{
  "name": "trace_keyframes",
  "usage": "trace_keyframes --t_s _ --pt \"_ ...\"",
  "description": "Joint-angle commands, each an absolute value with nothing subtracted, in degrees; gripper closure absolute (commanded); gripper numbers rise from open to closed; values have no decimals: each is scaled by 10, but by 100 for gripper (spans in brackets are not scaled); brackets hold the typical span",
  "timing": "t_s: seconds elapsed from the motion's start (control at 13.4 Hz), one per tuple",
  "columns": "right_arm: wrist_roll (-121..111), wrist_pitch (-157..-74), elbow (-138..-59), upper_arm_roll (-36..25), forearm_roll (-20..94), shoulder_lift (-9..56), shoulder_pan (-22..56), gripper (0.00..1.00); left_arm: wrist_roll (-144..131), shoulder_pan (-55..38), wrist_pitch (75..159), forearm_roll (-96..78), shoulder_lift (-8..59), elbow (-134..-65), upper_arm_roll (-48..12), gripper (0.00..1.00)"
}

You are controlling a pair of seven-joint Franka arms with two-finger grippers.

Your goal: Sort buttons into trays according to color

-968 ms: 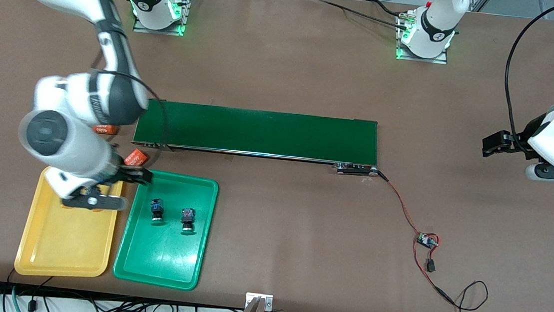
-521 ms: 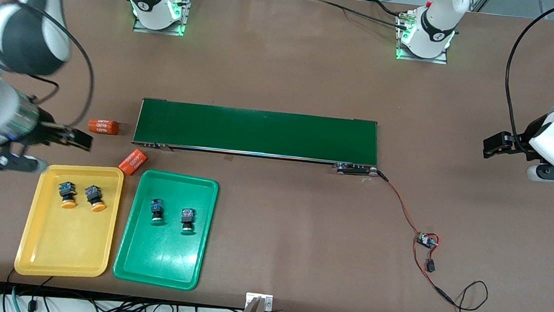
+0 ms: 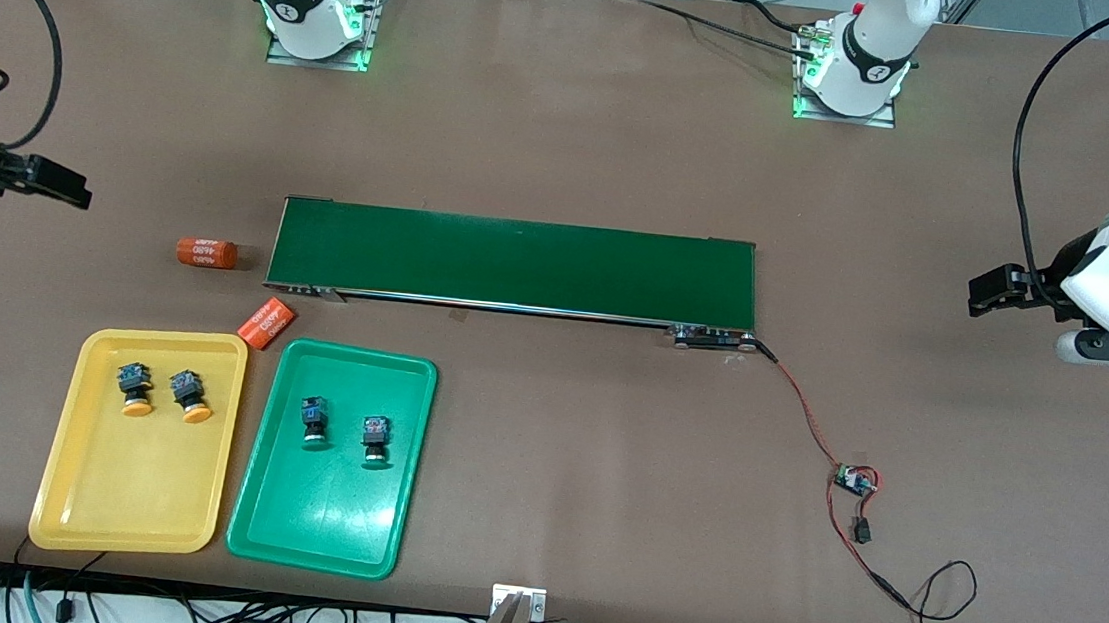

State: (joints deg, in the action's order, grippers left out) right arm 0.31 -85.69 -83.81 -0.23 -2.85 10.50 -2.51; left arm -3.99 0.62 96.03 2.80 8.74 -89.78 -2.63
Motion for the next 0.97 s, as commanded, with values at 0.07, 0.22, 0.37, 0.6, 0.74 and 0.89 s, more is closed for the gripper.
trace_keyframes --t_s 0.07,0.22,0.37,0.6,0.74,0.89 --pt "-1 -852 -861 8 -19 83 -35 0 -28 10 958 37 91 -888 -29 0" --pt "3 -838 -860 7 -18 78 -35 0 -28 10 958 37 91 -888 -30 0" --pt "-1 -837 -860 4 -21 78 -35 0 -28 9 958 36 91 -888 -30 0" --pt "8 -819 -860 4 -23 78 -33 0 -28 10 958 37 91 -888 -30 0" --pt "9 -819 -860 5 -22 79 -33 0 -28 10 955 37 91 -889 -30 0" --pt "10 -819 -860 7 -21 78 -33 0 -28 10 955 37 91 -888 -30 0"
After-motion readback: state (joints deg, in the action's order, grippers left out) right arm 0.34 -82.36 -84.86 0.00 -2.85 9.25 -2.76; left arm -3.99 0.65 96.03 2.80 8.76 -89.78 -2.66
